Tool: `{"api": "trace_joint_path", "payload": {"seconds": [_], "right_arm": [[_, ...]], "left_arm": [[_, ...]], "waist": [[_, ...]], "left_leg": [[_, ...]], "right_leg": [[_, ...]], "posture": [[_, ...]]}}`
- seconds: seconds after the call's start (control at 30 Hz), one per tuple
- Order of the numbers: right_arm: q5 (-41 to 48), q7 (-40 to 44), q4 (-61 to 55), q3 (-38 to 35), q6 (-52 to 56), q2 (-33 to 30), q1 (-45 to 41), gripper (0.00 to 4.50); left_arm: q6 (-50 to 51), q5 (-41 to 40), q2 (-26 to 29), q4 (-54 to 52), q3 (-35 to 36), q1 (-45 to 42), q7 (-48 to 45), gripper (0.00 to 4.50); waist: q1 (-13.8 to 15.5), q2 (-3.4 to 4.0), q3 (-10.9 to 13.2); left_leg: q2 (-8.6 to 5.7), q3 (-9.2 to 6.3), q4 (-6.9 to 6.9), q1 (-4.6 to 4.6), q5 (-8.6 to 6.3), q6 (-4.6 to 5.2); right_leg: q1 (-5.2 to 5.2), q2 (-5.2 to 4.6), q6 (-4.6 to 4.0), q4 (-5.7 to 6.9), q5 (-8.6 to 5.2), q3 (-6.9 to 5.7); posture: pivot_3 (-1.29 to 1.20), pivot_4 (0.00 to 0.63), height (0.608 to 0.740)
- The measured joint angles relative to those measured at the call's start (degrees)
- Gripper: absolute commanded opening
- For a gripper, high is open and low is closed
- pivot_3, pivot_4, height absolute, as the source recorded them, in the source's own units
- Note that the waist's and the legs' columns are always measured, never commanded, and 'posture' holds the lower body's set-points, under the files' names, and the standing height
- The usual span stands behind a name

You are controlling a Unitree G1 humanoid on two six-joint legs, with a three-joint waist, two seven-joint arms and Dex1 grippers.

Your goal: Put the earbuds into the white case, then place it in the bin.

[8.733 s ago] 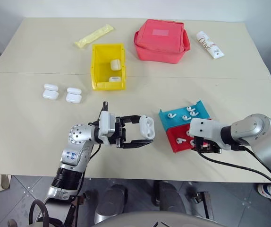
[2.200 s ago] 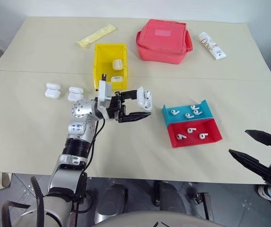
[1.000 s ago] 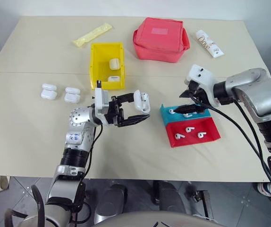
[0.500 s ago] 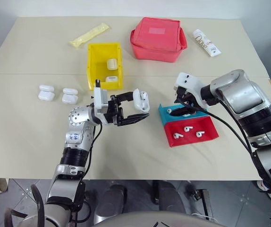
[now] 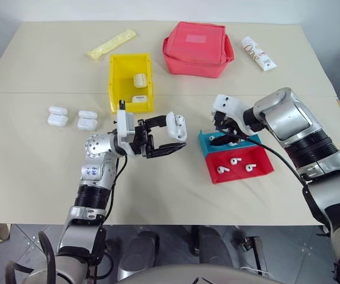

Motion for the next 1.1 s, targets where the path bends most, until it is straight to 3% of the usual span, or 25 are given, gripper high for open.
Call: {"api": "trace_joint_path", "payload": {"seconds": [0.37, 0.47, 0.9, 1.0, 1.1], "right_arm": [[-2.01, 1.62, -1.07, 0.0, -0.23, 0.26, 0.14, 3.25], [-2.09, 2.08, -1.93, 0.06, -0.16, 0.26, 0.2, 2.68], [-3.29, 2.3, -2.84, 0.06, -0.05, 0.26, 0.76, 2.68], [-3.5, 2.3, -2.84, 0.06, -0.17, 0.26, 0.77, 2.09], [-4.01, 2.27, -2.84, 0.05, -0.23, 0.27, 0.77, 1.11]], "left_arm": [[0.01, 0.0, 0.4, -0.08, -0.04, 0.13, 0.84, 2.77], [0.02, 0.0, 0.42, -0.08, -0.06, 0.13, 0.9, 2.77], [0.01, 0.0, 0.45, -0.08, -0.09, 0.12, 1.04, 2.77], [0.01, 0.0, 0.44, -0.08, -0.13, 0.12, 1.04, 2.77], [0.01, 0.0, 0.44, -0.08, -0.14, 0.12, 1.09, 2.77]], "waist": [[0.01, 0.0, 0.0], [0.0, 0.0, 0.0], [0.01, 0.0, 0.0], [0.02, 0.0, 0.0], [0.03, -0.01, -0.01]], "left_leg": [[0.0, 0.0, 0.0, 0.0, 0.0, 0.0], [0.0, 0.0, 0.0, 0.0, 0.0, 0.0], [-0.01, 0.01, 0.0, 0.0, 0.0, 0.0], [-0.01, 0.0, 0.01, 0.0, 0.0, 0.0], [-0.01, 0.0, 0.01, 0.01, 0.0, 0.0]], "right_leg": [[0.0, 0.0, 0.0, 0.01, 0.0, 0.0], [-0.01, 0.0, 0.0, 0.02, 0.0, 0.0], [-0.01, 0.0, 0.0, 0.03, 0.0, 0.0], [-0.01, 0.0, 0.0, 0.03, 0.0, 0.0], [0.0, -0.01, 0.0, 0.04, 0.0, -0.01]], "posture": [[0.0, 0.15, 0.74], [0.0, 0.15, 0.74], [0.0, 0.15, 0.74], [0.0, 0.15, 0.74], [0.0, 0.15, 0.74]]}}
